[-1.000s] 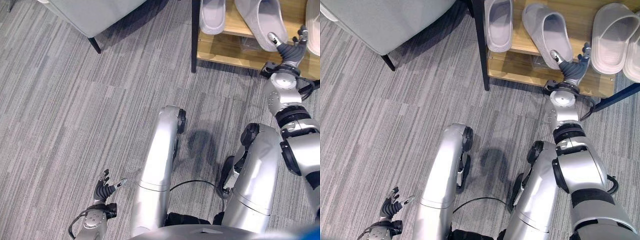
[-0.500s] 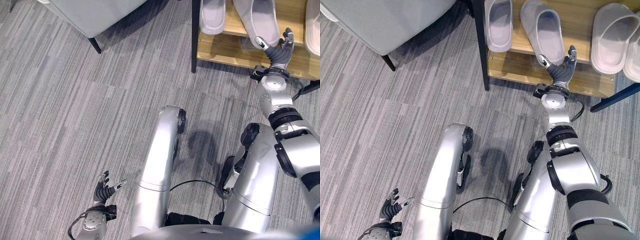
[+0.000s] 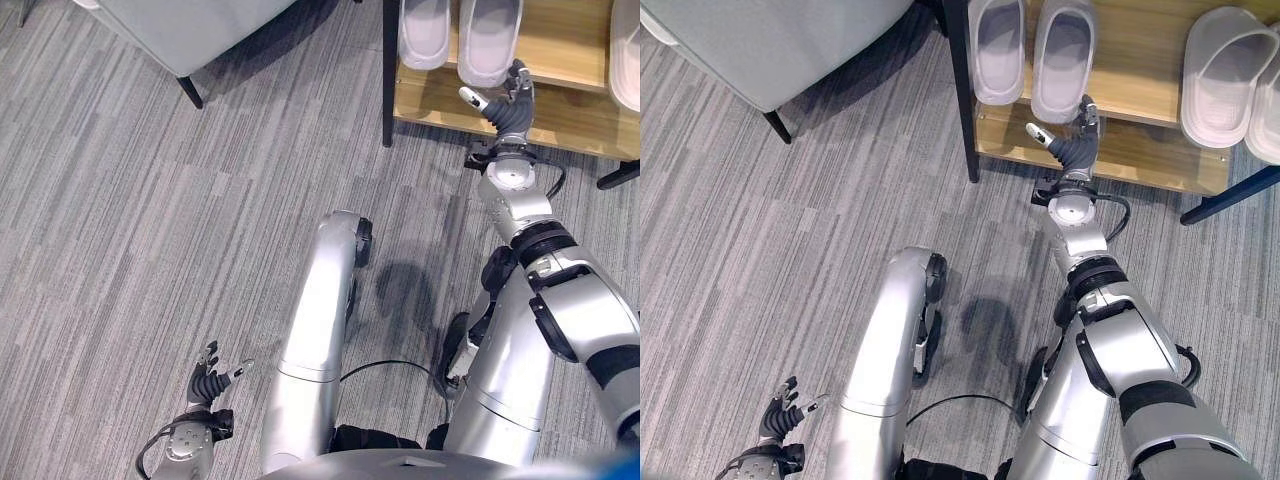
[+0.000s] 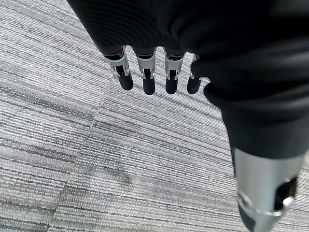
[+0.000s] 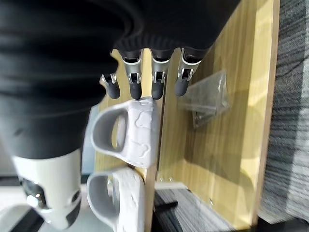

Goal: Arrange the slippers neatly on the shoe rack.

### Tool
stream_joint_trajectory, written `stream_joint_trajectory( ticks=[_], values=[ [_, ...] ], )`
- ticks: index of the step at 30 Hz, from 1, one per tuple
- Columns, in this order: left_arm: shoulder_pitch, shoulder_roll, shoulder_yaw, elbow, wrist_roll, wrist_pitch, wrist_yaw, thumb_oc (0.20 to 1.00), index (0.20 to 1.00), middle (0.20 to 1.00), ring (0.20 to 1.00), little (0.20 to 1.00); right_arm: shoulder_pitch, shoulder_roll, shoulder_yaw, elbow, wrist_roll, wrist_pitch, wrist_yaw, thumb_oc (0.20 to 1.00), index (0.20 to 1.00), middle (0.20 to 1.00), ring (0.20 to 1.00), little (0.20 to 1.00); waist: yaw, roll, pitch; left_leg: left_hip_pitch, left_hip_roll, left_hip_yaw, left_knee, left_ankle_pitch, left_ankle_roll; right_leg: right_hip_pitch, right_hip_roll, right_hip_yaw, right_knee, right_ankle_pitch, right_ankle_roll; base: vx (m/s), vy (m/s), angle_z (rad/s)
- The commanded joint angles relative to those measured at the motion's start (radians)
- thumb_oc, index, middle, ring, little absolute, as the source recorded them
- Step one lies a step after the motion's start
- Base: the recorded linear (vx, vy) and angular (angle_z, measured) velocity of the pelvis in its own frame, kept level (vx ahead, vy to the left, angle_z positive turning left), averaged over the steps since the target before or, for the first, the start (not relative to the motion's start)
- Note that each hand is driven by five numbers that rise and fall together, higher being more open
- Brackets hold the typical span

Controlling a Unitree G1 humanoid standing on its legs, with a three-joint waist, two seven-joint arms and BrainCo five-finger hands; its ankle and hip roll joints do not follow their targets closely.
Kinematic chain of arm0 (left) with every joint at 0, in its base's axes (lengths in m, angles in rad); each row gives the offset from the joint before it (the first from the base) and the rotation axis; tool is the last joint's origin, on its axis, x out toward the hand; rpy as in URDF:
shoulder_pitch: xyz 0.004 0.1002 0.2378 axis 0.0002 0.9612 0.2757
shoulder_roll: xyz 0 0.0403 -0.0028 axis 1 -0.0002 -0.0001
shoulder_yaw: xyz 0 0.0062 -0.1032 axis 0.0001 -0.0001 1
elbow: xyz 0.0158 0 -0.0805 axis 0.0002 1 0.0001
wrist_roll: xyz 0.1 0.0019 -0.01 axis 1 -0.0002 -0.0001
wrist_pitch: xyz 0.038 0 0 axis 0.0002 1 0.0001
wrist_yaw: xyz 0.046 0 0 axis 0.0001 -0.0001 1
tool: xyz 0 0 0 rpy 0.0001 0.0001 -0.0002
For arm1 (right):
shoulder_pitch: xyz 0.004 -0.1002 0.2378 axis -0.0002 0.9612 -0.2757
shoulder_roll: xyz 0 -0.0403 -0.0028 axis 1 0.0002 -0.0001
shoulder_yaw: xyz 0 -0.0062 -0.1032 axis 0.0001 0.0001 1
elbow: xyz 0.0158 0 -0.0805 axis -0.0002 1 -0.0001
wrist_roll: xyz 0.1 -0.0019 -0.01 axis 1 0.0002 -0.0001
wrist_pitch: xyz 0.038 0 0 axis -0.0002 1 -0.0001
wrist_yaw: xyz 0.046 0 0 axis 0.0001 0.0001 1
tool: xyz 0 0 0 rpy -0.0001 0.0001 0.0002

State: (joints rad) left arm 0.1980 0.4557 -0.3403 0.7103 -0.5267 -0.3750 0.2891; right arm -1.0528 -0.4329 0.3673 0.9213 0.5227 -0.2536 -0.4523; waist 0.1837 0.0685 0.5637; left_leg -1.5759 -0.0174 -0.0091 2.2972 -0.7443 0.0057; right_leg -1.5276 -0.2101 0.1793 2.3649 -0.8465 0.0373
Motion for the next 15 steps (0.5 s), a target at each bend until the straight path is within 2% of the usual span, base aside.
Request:
stream_joint_trajectory(
  ticks=[1, 7, 10, 15],
  values=[
    [0.072, 0.038, -0.043, -0.059, 0.004, -0.012, 0.019, 1.0, 1.0, 1.0, 1.0, 1.0, -0.033, -0.024, 0.064, -0.058, -0.05, -0.028, 0.011, 1.0, 1.0, 1.0, 1.0, 1.0, 0.051, 0.03, -0.044, 0.006, -0.013, -0.038, 0.07, -0.127, 0.038, -0.031, 0.036, 0.16, -0.032, 0.251, -0.108, 0.0, 0.0, 0.0],
    [0.065, 0.042, -0.034, -0.044, 0.008, -0.011, 0.011, 1.0, 1.0, 1.0, 1.0, 1.0, -0.071, -0.02, 0.081, -0.046, -0.045, -0.025, 0.032, 1.0, 1.0, 1.0, 1.0, 1.0, 0.055, 0.037, -0.044, 0.006, -0.019, -0.047, 0.072, -0.125, 0.034, -0.025, 0.038, 0.153, -0.024, 0.247, -0.108, -0.01, -0.017, 0.0],
    [0.079, 0.044, 0.003, -0.109, -0.002, -0.026, 0.008, 1.0, 1.0, 1.0, 1.0, 1.0, -0.046, -0.058, 0.079, -0.112, -0.002, -0.045, 0.069, 1.0, 1.0, 1.0, 1.0, 1.0, 0.054, 0.037, -0.044, 0.006, -0.028, -0.052, 0.063, -0.11, 0.029, -0.017, 0.037, 0.147, -0.031, 0.252, -0.103, -0.01, -0.042, 0.01],
    [0.068, 0.035, 0.054, -0.176, -0.012, -0.036, 0.008, 1.0, 1.0, 1.0, 1.0, 1.0, 0.054, -0.116, 0.007, -0.241, 0.042, -0.08, 0.087, 1.0, 1.0, 1.0, 1.0, 1.0, 0.049, 0.029, -0.044, 0.006, -0.041, -0.064, 0.032, -0.077, 0.026, 0.004, 0.024, 0.133, -0.057, 0.26, -0.093, -0.01, -0.016, 0.04]
  ],
)
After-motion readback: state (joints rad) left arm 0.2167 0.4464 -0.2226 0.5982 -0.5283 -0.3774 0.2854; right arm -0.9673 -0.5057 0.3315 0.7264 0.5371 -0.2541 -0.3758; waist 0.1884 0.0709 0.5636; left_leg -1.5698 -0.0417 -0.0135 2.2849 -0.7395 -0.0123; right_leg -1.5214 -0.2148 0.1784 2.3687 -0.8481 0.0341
